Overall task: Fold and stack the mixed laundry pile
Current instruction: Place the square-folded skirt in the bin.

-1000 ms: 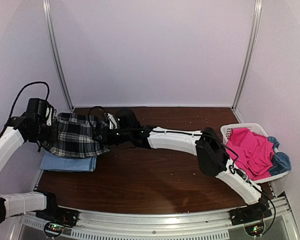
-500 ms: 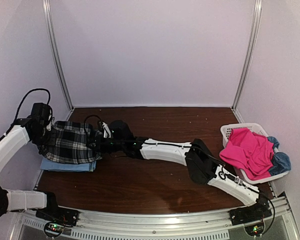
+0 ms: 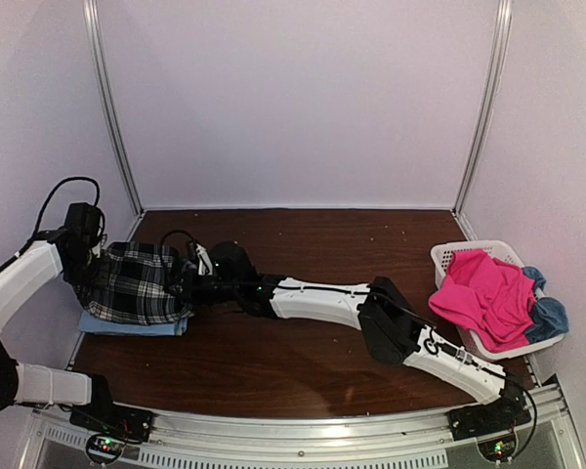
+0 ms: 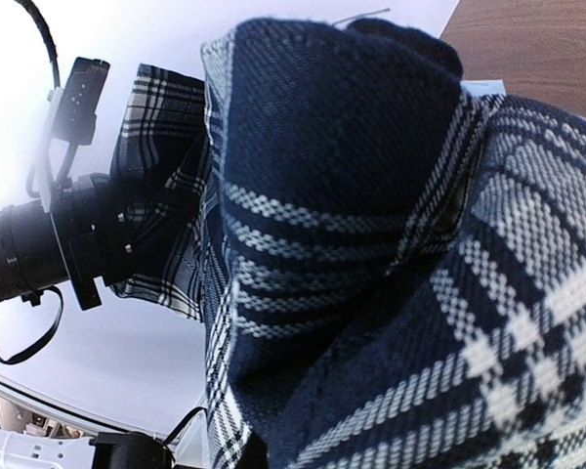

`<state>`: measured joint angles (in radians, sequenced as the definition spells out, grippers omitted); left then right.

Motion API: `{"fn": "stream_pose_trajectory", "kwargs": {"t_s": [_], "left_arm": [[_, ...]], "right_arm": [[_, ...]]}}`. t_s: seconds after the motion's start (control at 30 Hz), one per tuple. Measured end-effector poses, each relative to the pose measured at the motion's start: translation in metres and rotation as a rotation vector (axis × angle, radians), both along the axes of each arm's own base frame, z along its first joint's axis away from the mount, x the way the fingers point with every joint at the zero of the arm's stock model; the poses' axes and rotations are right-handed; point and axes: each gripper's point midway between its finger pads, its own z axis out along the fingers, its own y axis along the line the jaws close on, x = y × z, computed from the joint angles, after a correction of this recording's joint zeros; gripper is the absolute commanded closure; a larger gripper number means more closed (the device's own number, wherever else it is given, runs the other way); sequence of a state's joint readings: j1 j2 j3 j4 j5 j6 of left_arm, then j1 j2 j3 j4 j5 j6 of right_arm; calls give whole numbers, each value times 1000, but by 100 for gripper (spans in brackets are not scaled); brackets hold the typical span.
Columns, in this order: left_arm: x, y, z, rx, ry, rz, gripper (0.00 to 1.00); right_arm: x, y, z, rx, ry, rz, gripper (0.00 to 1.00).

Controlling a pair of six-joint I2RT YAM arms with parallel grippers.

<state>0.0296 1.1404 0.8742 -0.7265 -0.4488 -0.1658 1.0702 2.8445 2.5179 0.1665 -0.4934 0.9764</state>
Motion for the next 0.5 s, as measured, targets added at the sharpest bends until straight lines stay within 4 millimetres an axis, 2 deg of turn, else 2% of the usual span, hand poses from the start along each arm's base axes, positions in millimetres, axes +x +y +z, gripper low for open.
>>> {"fn": "stream_pose_trajectory", "kwargs": {"t_s": [0.07,0.17,0.27,0.3,0.33,0.37,0.43,0.5], "left_arm": [[0,1,-5,1,18,2,100],[2,8,-12,25,51,20,100],[3,21,-18,65,74,63,87],[3,24,-19,77,82,72,79],[3,27,-20,88,88,79,65],[3,28,-21,98,96,78,57],[2,32,-19,121,95,94,48],[2,36,-15,139,89,109,33]], "right_arm": [[-1,1,-7,-7,4,2,74],[-4,1,-14,-23,9,11,57],[-6,0,-20,-39,9,18,41],[-7,-1,-25,-51,11,19,40],[-7,-3,-29,-64,14,19,39],[-6,-6,-34,-82,15,17,37],[-7,-12,-41,-111,24,15,34],[-8,-20,-46,-148,27,13,31]]}}
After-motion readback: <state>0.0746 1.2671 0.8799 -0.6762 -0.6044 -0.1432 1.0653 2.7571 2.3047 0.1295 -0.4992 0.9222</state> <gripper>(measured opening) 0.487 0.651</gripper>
